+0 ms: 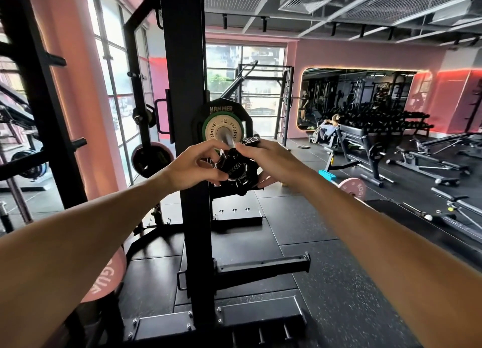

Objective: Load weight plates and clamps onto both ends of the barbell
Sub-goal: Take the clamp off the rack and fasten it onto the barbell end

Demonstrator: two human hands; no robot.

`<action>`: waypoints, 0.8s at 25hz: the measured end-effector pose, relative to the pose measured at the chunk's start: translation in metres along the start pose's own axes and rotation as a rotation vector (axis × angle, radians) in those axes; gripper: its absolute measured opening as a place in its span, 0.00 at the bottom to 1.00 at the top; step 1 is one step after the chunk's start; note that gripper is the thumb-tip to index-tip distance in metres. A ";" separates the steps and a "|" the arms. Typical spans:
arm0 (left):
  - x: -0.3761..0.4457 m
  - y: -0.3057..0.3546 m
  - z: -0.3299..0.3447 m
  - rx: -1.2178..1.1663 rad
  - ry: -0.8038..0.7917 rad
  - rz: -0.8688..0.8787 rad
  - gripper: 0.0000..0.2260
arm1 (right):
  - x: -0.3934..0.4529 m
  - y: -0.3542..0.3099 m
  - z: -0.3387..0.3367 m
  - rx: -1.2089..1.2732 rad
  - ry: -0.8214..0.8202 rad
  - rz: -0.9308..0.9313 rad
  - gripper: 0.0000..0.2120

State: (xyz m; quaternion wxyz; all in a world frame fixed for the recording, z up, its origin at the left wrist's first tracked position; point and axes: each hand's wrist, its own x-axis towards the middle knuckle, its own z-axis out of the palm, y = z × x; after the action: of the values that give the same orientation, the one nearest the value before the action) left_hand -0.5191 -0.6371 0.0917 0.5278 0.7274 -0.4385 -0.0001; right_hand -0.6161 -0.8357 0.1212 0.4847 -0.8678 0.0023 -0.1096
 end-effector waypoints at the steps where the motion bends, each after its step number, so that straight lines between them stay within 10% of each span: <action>1: 0.001 0.001 0.000 -0.001 0.009 -0.002 0.24 | -0.001 -0.001 0.002 -0.085 0.051 -0.035 0.18; 5: 0.003 0.001 0.002 0.016 0.052 -0.014 0.26 | 0.003 -0.010 0.006 -0.365 0.146 -0.220 0.25; 20: 0.021 -0.023 -0.014 -0.078 0.139 -0.209 0.14 | 0.042 -0.006 0.010 -0.079 0.166 -0.092 0.23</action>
State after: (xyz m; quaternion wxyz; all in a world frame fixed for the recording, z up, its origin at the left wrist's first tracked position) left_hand -0.4852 -0.6382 0.0896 0.5819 0.7464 -0.3221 -0.0218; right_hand -0.5734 -0.8285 0.1295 0.4428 -0.8733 0.0068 -0.2032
